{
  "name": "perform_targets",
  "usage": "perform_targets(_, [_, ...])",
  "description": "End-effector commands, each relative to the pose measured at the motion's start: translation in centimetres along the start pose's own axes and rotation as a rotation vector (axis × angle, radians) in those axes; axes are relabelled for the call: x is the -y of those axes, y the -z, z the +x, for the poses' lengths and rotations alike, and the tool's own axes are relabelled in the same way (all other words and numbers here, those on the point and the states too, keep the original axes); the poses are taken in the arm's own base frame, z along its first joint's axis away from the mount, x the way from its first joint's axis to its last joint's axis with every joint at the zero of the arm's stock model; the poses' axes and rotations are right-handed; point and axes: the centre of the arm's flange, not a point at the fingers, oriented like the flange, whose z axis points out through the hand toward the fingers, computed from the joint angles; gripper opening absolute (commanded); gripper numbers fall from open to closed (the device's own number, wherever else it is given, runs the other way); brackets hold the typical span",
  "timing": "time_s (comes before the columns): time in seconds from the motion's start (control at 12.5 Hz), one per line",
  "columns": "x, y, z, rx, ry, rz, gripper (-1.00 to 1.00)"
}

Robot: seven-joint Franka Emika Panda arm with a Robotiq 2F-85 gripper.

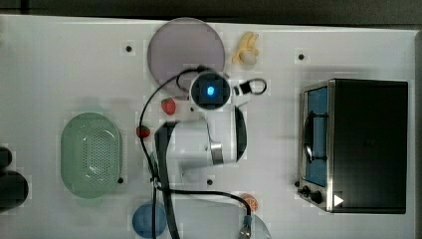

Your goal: Pick ketchup from strainer and place it on the table

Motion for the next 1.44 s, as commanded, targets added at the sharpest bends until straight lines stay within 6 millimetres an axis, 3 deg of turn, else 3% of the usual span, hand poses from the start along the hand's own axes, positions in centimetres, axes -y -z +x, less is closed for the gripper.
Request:
perform_targets(0.08, [-3.5,-2.6,-1.4,0.046,-0.022,-0.015,0.21])
perform_targets(0.32, [-3.6,-4.8,-2.2,0.077,-0.02,-0.013,0.27])
perform_targets(0.48, [-3.4,-5.4,-2.2,0.085,-0.019,-0.011,0.68])
perform_targets(0.56, [-3.2,-4.4,-1.7,0.061,-0.018,-0.003,0.9])
perform_targets(0.64, [-2.8,-2.5,-0.8,0.021,-0.017,0.007,1.0])
perform_targets(1.12, [-2.0,12.9,4.3,-0.166,-0.063,0.015,1.0])
perform_targets(1.44, [-2.2,20.2,6.2,-0.118,-0.188,-0.008,1.0])
